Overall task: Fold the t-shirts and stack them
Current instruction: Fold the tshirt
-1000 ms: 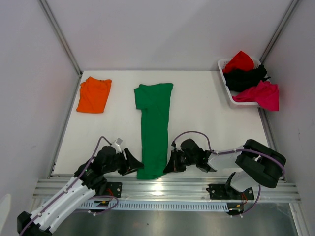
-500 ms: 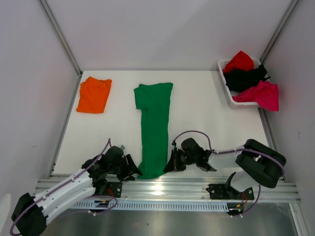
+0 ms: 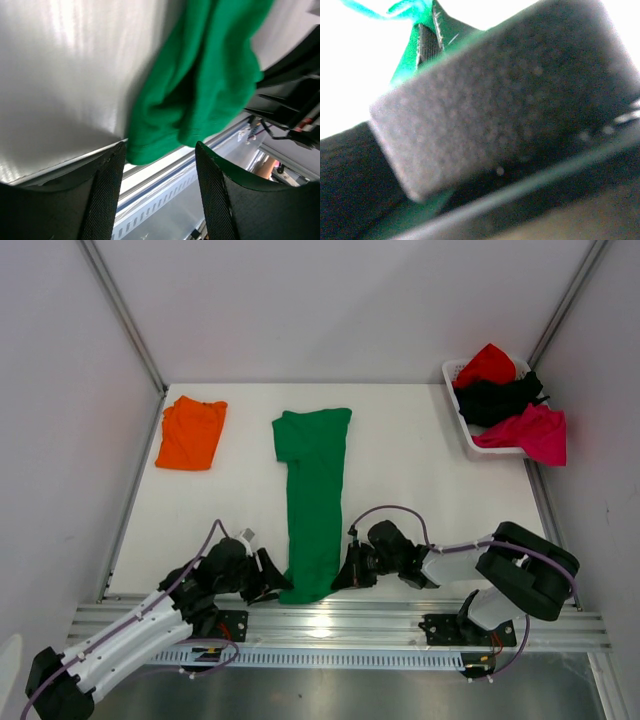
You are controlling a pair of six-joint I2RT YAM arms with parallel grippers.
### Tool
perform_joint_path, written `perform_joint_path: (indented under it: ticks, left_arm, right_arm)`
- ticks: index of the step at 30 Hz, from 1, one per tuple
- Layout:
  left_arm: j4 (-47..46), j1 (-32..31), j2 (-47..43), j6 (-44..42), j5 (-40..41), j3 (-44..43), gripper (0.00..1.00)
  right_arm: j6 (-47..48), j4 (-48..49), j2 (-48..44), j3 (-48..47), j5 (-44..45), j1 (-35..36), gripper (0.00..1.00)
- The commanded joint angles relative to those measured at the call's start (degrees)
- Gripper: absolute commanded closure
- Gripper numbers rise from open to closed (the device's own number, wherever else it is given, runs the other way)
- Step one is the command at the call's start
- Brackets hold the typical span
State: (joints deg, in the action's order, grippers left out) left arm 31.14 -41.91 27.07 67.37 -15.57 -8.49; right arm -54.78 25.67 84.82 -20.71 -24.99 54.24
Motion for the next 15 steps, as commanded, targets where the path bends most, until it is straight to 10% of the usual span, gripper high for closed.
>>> perform_joint_path:
  ticks: [1, 15]
  left_arm:
    - [-2.74, -0.8, -2.37, -1.46, -0.33, 3.13, 0.39]
    - [-1.0, -1.24, -0.44, -2.86, 0.19, 2.25, 0.39]
  right_arm:
    - [0.03, 3.33, 1.23, -0.12, -0.58, 0.08, 0.99]
    - [-0.06, 3.16, 0.97, -0.21, -0.41, 0.25, 0.99]
